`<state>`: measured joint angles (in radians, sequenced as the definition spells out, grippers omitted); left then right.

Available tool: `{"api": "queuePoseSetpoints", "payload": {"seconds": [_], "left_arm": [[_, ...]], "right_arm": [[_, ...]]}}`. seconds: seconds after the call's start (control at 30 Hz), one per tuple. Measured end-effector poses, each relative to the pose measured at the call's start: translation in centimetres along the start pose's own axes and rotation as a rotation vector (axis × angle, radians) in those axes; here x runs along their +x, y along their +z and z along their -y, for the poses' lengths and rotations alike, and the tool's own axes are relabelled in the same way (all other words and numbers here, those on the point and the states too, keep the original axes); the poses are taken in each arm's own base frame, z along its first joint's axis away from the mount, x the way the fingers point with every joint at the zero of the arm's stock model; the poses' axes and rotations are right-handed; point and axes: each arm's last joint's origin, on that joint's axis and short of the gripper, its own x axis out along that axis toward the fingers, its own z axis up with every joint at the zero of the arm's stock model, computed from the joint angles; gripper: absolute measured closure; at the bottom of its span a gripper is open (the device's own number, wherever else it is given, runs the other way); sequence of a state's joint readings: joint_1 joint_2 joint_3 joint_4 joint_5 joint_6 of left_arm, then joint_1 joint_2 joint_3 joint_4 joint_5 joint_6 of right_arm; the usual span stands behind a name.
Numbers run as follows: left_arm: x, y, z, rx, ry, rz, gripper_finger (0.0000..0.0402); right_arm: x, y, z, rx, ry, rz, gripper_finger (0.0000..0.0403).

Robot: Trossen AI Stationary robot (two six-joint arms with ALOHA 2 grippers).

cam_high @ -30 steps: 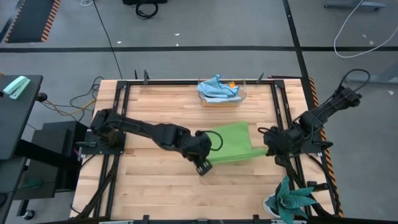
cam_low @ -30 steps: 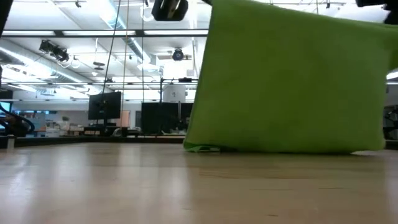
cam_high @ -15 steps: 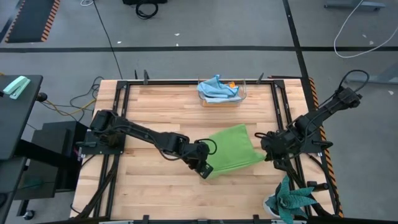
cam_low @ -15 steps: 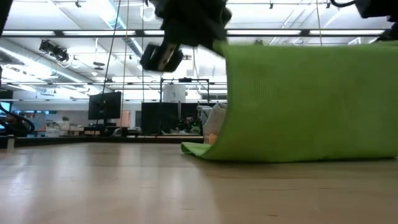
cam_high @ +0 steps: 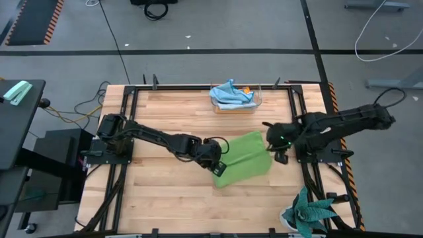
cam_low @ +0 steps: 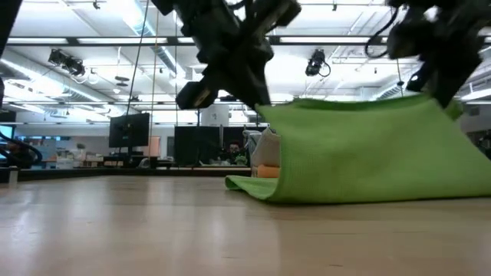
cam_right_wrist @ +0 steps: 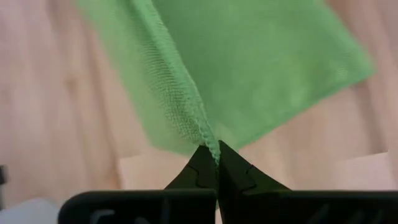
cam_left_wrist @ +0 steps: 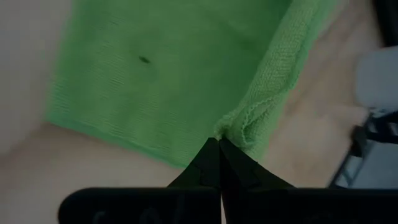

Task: Fold microfiber towels
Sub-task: Fold the green microfiber cloth

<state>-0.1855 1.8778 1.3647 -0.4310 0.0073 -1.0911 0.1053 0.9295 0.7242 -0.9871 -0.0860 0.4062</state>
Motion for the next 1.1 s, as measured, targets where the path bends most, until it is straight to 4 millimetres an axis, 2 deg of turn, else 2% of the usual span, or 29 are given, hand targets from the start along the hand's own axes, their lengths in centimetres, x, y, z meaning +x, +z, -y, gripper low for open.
{"api": "queuePoseSetpoints", "payload": {"seconds": [0.3,0.43,0.57,0.77,1.1], "left_arm": [[-0.1,1.4,-2.2,-0.029,0.16,0.011,0.0401],[0.3,1.7,-2.7,-0.039,0.187,0.006,0.0401],[1.5,1.8,-3.4,-0.056,0.22,-0.004,0.0401],[2.8,1.7,-3.8,-0.059,0.241,-0.012,0.0401],[2.8,1.9,-4.3,-0.082,0.287,0.014,0.0401]], "right_arm": [[2.0,2.9,3.6,0.048,-0.09,-0.014,0.0403],[3.2,3.9,5.0,0.088,-0.112,-0.032,0.0403],[4.4,4.6,6.1,0.128,-0.127,-0.061,0.0403],[5.1,5.3,6.5,0.14,-0.165,-0.035,0.0403],[4.2,5.0,6.3,0.13,-0.175,-0.008,0.0403]]}}
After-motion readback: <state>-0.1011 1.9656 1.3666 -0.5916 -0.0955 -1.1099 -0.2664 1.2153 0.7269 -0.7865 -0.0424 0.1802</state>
